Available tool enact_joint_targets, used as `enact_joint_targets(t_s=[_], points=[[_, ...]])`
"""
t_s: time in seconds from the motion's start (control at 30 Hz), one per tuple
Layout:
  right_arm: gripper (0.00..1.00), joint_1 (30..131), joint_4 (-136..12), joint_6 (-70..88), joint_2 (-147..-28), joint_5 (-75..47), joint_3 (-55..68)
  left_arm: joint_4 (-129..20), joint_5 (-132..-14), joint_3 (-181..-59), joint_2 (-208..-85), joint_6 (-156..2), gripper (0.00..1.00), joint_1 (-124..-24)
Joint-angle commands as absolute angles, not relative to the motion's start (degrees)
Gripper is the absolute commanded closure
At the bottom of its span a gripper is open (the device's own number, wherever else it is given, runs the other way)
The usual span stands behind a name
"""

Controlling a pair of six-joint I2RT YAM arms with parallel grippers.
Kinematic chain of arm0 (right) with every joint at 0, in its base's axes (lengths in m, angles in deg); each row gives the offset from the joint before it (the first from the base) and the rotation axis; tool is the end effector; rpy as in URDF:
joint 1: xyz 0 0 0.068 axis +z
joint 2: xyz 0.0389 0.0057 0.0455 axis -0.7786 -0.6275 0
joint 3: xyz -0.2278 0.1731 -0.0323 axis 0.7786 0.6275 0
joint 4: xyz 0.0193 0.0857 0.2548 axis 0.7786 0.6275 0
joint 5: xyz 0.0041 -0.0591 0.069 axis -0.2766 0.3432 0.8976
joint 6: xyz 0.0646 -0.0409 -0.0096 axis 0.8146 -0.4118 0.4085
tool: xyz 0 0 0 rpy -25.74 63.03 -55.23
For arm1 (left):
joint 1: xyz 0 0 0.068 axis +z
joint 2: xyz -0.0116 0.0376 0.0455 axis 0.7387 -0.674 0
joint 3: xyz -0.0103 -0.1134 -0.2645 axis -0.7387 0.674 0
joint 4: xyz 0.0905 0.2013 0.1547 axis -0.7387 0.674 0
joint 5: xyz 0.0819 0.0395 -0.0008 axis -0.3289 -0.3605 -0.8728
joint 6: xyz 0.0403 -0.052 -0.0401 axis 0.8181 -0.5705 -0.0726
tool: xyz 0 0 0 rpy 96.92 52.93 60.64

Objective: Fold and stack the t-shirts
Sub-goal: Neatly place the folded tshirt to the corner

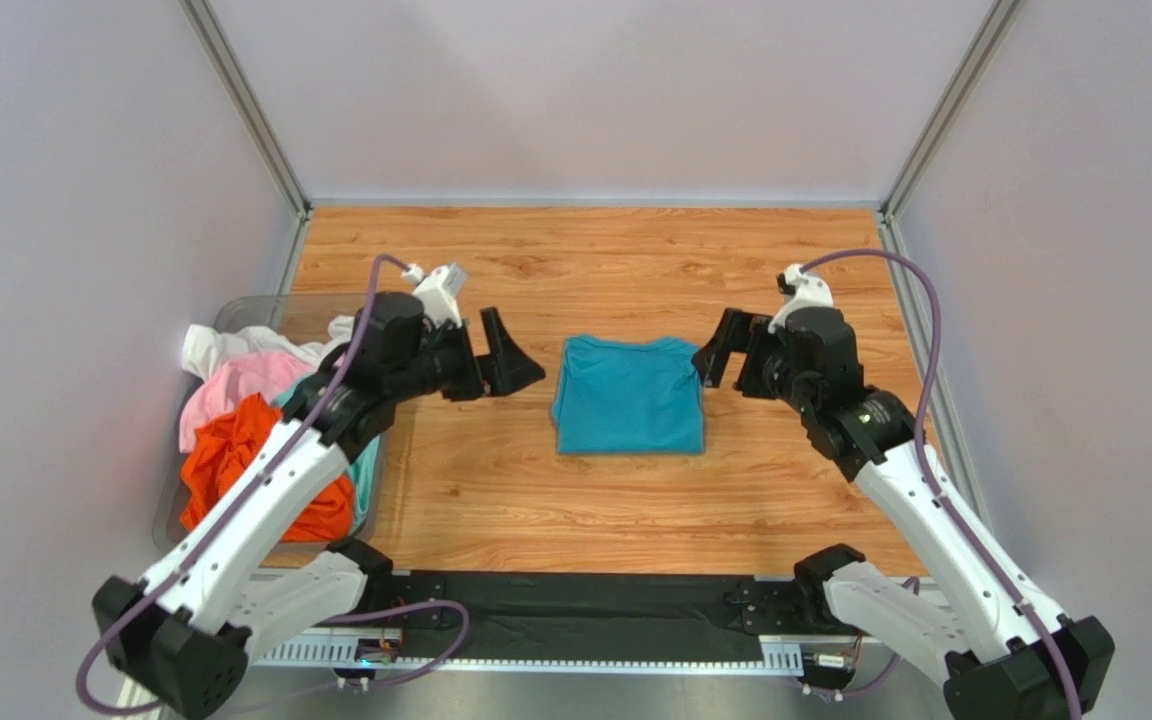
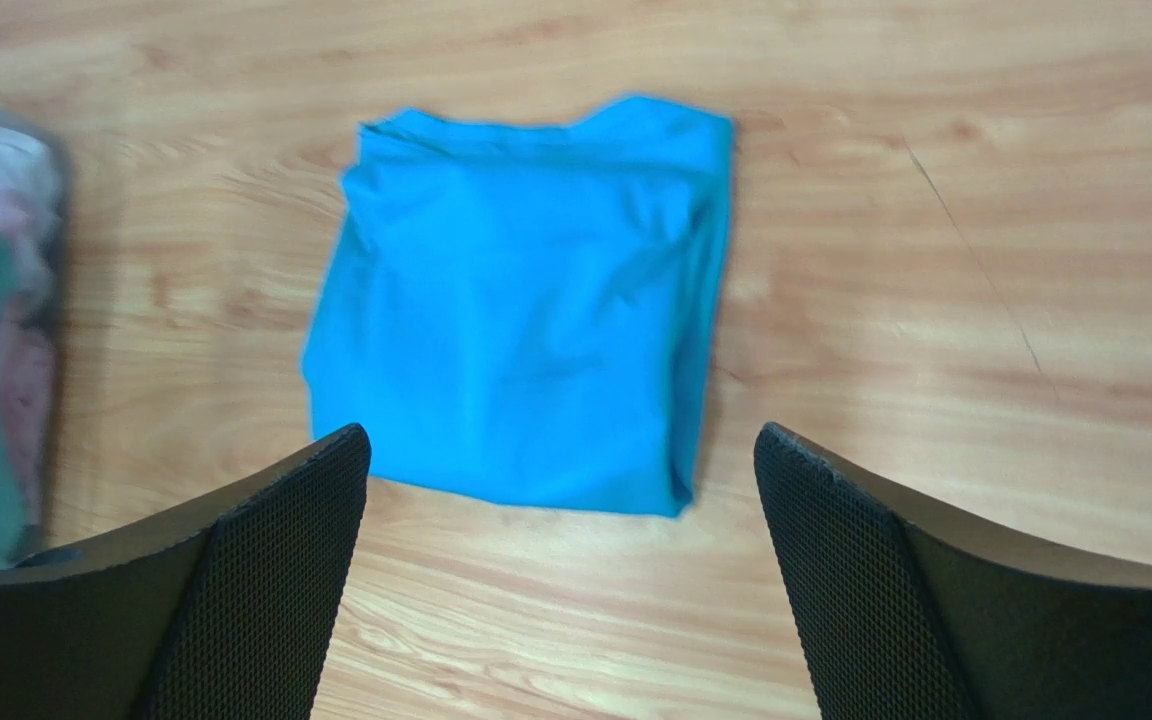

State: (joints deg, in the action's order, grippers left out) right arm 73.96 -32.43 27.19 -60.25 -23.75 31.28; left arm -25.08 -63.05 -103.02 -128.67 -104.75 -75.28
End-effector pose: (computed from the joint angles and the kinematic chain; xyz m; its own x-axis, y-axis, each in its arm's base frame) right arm 0.2103 0.0865 0.3105 -0.6090 0.2052 -0.7662 -0.1172 0.9321 0.3427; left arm 0.2069 -0.1317 0.3306 -0.7714 -0.2691 -0.5766 0.2547 0.6997 -0.6674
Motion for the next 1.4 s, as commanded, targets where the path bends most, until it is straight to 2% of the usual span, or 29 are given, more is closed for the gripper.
enact_joint_targets(t_s=[0.0,0.17,0.33,0.63,0.83,1.07,1.2,1.27,1.37], points=[[0.0,73.8,-30.4,28.0,-59.1,-27.6,35.8,-17.0,-70.4,-97.1,-121.1,-106.5,0.0,-75.2],[0.0,73.8,-31.3,28.7,-62.4,-25.6,38.1,-10.1,-76.2,-93.3,-112.4,-108.3,0.0,-75.2],[0.0,73.8,-30.2,31.5,-65.7,-25.2,38.6,-14.8,-75.0,-90.8,-113.8,-108.4,0.0,-75.2],[0.0,73.8,-28.1,33.5,-61.3,-26.6,41.1,-29.2,-67.0,-96.5,-138.0,-104.8,0.0,-75.3],[0.0,73.7,-24.2,33.3,-57.0,-26.9,42.5,-32.6,-67.1,-104.8,-155.6,-102.4,0.02,-75.9],[0.0,73.7,-21.5,32.9,-50.7,-28.0,44.1,-31.5,-66.0,-112.5,-171.8,-101.2,0.22,-78.3],[0.0,73.6,-21.0,32.9,-49.4,-28.6,45.0,-31.3,-66.1,-114.5,-176.9,-101.6,0.26,-79.6],[0.0,73.7,-20.7,32.9,-49.3,-28.1,45.0,-30.9,-65.5,-115.8,-179.5,-101.5,0.33,-79.8],[0.0,73.7,-20.5,32.8,-48.9,-28.1,45.0,-30.6,-65.4,-116.7,-181.8,-101.5,0.38,-80.3]])
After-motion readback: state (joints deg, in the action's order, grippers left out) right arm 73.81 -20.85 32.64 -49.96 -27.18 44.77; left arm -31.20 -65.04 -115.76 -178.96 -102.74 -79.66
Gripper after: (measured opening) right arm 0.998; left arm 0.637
